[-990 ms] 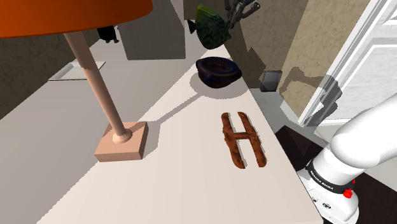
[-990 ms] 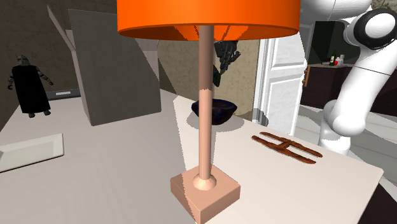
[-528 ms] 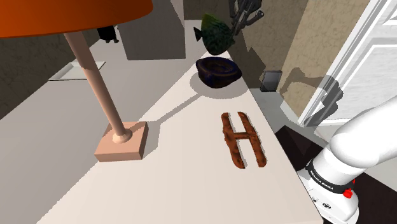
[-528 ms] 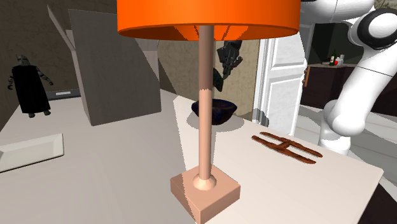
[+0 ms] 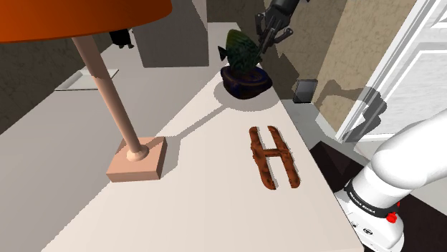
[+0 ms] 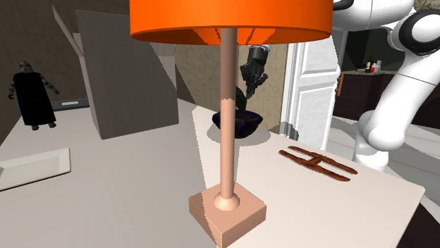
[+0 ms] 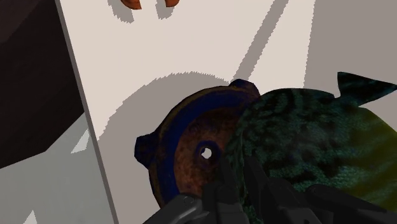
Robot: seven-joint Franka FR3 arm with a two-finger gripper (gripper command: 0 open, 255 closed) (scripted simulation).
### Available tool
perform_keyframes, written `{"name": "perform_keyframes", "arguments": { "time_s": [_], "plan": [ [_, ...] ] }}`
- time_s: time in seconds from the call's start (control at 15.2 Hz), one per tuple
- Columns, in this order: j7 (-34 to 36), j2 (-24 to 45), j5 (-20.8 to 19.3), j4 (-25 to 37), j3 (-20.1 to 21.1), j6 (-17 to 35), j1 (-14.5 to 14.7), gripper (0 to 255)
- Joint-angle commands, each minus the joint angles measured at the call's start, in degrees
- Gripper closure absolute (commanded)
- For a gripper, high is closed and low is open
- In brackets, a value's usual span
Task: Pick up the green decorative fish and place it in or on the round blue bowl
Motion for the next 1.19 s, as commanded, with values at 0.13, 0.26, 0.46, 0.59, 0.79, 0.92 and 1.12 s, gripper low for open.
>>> {"name": "perform_keyframes", "arguments": {
  "time_s": [0.13, 0.26, 0.46, 0.59, 0.79, 0.92, 1.12],
  "plan": [
    [-0.94, -0.32, 0.19, -2.58, 0.12, 2.15, 0.01, 255],
    [-0.94, -0.31, 0.19, -2.57, 0.12, 2.15, 0.01, 255],
    [-0.94, -0.31, 0.19, -2.57, 0.12, 2.15, 0.01, 255],
    [-0.93, -0.31, 0.19, -2.56, 0.12, 2.14, 0.01, 0],
    [-0.93, -0.31, 0.19, -2.56, 0.12, 2.14, 0.01, 0],
    [-0.93, -0.30, 0.19, -2.56, 0.12, 2.14, 0.01, 0],
    [-0.62, 0.29, -0.56, 3.19, -1.48, -3.46, -0.72, 0]
  ]
}}
